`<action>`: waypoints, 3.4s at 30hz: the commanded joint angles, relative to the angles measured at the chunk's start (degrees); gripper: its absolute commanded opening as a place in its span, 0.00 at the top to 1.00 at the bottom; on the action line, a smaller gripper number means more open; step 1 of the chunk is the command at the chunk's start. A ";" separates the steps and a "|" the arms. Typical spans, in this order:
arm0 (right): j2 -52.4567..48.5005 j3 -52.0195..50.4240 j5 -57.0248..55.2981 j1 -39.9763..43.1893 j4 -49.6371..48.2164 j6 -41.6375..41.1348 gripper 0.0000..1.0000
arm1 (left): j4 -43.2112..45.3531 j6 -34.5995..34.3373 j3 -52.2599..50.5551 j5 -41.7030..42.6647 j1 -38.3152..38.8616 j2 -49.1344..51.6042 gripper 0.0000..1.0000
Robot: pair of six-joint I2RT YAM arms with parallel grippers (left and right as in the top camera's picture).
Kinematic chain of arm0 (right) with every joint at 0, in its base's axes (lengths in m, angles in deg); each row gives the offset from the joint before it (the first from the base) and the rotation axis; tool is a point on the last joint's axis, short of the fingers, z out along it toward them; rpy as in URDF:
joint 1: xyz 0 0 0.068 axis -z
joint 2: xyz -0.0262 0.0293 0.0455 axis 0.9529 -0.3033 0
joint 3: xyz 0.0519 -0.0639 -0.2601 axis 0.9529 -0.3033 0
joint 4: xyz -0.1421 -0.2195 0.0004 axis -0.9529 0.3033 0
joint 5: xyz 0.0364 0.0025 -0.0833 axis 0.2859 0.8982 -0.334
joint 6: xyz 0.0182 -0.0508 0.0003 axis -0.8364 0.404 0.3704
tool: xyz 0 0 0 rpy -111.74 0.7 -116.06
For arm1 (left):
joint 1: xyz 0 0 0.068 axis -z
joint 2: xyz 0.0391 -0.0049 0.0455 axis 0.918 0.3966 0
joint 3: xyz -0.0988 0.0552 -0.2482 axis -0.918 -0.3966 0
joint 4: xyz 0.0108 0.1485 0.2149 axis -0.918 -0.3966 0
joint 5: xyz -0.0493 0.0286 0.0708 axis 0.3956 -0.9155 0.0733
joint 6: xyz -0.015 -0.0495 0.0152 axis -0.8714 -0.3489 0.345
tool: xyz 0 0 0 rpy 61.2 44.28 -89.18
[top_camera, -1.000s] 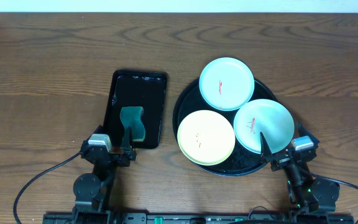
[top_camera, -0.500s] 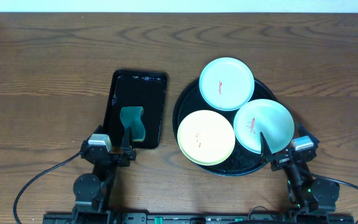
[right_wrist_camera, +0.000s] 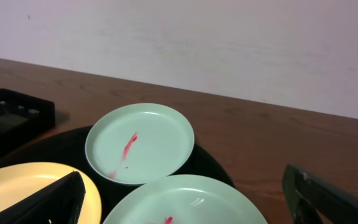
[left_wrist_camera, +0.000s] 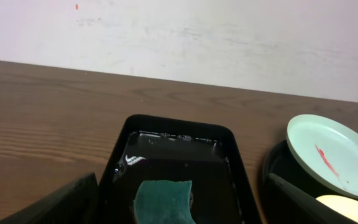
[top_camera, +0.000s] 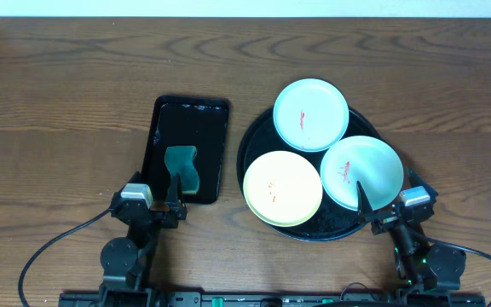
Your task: Clean dirty plates on tray and stack at the side
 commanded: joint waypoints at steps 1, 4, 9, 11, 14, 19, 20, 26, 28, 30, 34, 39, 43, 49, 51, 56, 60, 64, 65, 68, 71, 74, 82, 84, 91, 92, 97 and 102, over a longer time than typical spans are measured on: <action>0.31 -0.11 -0.13 -0.61 0.24 0.33 0.01 | -2.51 0.79 -0.50 0.81 -0.24 -0.46 0.16; 0.31 -0.11 -0.13 -0.61 0.24 0.33 0.01 | -2.51 0.81 -0.50 0.83 -0.24 -0.46 0.16; 0.31 -0.11 -0.13 -0.61 0.24 0.33 0.01 | -2.51 0.79 -0.50 0.83 -0.24 -0.46 0.16; 0.31 -0.11 -0.13 -0.61 0.24 0.33 0.01 | -2.51 0.81 -0.50 0.81 -0.24 -0.46 0.16; 0.31 -0.11 -0.13 -0.61 0.24 0.33 0.01 | -2.51 0.79 -0.50 0.81 -0.24 -0.46 0.16; 0.31 -0.11 -0.13 -0.61 0.24 0.33 0.01 | -2.51 0.81 -0.50 0.81 -0.24 -0.46 0.16; 0.31 -0.11 -0.13 -0.61 0.24 0.33 0.01 | -2.51 0.79 -0.50 0.81 -0.24 -0.46 0.16; 0.31 -0.11 -0.13 -0.61 0.24 0.33 0.01 | -2.51 0.81 -0.50 0.83 -0.24 -0.46 0.16; 0.31 -0.11 -0.13 -0.61 0.24 0.33 0.01 | -2.51 0.81 -0.50 0.81 -0.24 -0.46 0.16; 0.31 -0.11 -0.13 -0.61 0.24 0.33 0.01 | -2.51 0.81 -0.50 0.81 -0.24 -0.46 0.16; 0.31 -0.11 -0.13 -0.61 0.24 0.33 0.01 | -2.51 0.81 -0.50 0.81 -0.24 -0.46 0.16; 0.31 -0.11 -0.13 -0.61 0.24 0.33 0.01 | -2.51 0.79 -0.50 0.81 -0.24 -0.46 0.16; 0.31 -0.11 -0.13 -0.61 0.24 0.33 0.01 | -2.51 0.79 -0.50 0.81 -0.24 -0.46 0.16; 0.31 -0.11 -0.13 -0.61 0.24 0.33 0.01 | -2.51 0.81 -0.50 0.81 -0.24 -0.46 0.16; 0.31 -0.11 -0.13 -0.61 0.24 0.33 0.01 | -2.51 0.79 -0.50 0.81 -0.24 -0.46 0.16; 0.31 -0.11 -0.13 -0.61 0.24 0.33 0.01 | -2.51 0.81 -0.50 0.81 -0.24 -0.46 0.16; 0.31 -0.11 -0.13 -0.61 0.24 0.33 0.01 | -2.51 0.81 -0.50 0.81 -0.24 -0.46 0.16; 0.31 -0.11 -0.13 -0.61 0.24 0.33 0.01 | -2.51 0.81 -0.50 0.81 -0.24 -0.46 0.16; 0.31 -0.11 -0.13 -0.61 0.24 0.33 0.01 | -2.51 0.81 -0.50 0.81 -0.24 -0.46 0.16; 0.31 -0.11 -0.13 -0.61 0.24 0.33 0.01 | -2.51 0.81 -0.50 0.83 -0.24 -0.46 0.16; 0.31 -0.11 -0.13 -0.61 0.24 0.33 0.01 | -2.51 0.79 -0.50 0.81 -0.24 -0.46 0.16; 0.31 -0.11 -0.13 -0.61 0.24 0.33 0.01 | -2.51 0.81 -0.50 0.81 -0.24 -0.46 0.16; 0.31 -0.11 -0.13 -0.61 0.22 0.35 0.01 | -2.51 0.81 -0.50 0.81 -0.24 -0.46 0.16; 0.31 -0.11 -0.13 -0.61 0.24 0.33 0.01 | -2.51 0.81 -0.50 0.81 -0.24 -0.46 0.16; 0.31 -0.11 -0.13 -0.61 0.22 0.33 0.01 | -2.51 0.81 -0.50 0.81 -0.24 -0.46 0.16; 0.31 -0.11 -0.13 -0.61 0.22 0.33 0.01 | -2.51 0.81 -0.50 0.81 -0.24 -0.46 0.16; 0.31 -0.11 0.09 -0.61 0.22 0.31 0.01 | -2.49 0.81 -0.50 0.81 -0.24 -0.46 0.16; 0.31 -0.11 1.97 -0.61 0.07 -1.09 0.01 | -2.49 0.72 -0.50 1.55 -0.24 -0.46 0.16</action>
